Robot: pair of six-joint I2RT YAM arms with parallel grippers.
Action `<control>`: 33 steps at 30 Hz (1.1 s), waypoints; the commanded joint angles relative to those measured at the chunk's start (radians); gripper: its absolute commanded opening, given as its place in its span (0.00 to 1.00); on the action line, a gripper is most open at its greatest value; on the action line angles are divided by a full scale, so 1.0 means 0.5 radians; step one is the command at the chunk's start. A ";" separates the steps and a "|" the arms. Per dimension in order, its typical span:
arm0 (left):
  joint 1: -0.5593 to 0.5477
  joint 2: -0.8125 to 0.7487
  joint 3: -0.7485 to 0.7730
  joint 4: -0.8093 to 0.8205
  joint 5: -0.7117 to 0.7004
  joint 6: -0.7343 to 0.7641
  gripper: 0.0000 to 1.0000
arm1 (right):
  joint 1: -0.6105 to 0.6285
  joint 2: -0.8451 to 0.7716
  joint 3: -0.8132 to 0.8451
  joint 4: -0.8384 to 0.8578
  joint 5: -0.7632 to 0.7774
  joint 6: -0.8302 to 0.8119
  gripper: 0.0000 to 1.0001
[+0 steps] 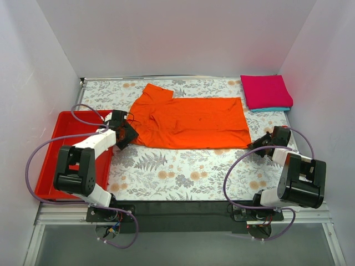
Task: Fold and stack the t-shirts
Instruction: Fold the tshirt
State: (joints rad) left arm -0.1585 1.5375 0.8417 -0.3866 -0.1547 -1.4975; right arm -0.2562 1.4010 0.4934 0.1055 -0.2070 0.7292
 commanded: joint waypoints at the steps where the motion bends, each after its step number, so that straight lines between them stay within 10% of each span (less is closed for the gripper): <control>1: 0.010 0.027 -0.036 0.025 0.009 -0.015 0.52 | -0.021 0.021 0.016 0.013 0.021 -0.038 0.01; 11: 0.007 0.036 0.010 -0.049 -0.092 -0.009 0.00 | -0.095 -0.035 0.075 -0.085 0.101 -0.111 0.01; 25: 0.007 -0.175 -0.036 -0.509 -0.151 -0.128 0.01 | -0.135 -0.179 0.173 -0.597 0.334 -0.305 0.01; 33: 0.007 -0.280 -0.085 -0.524 -0.043 -0.156 0.29 | -0.144 -0.176 0.206 -0.754 0.310 -0.437 0.23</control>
State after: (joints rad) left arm -0.1596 1.4441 0.7952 -0.6292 -0.1684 -1.5684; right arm -0.3145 1.3231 0.5674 -0.2138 -0.1078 0.5697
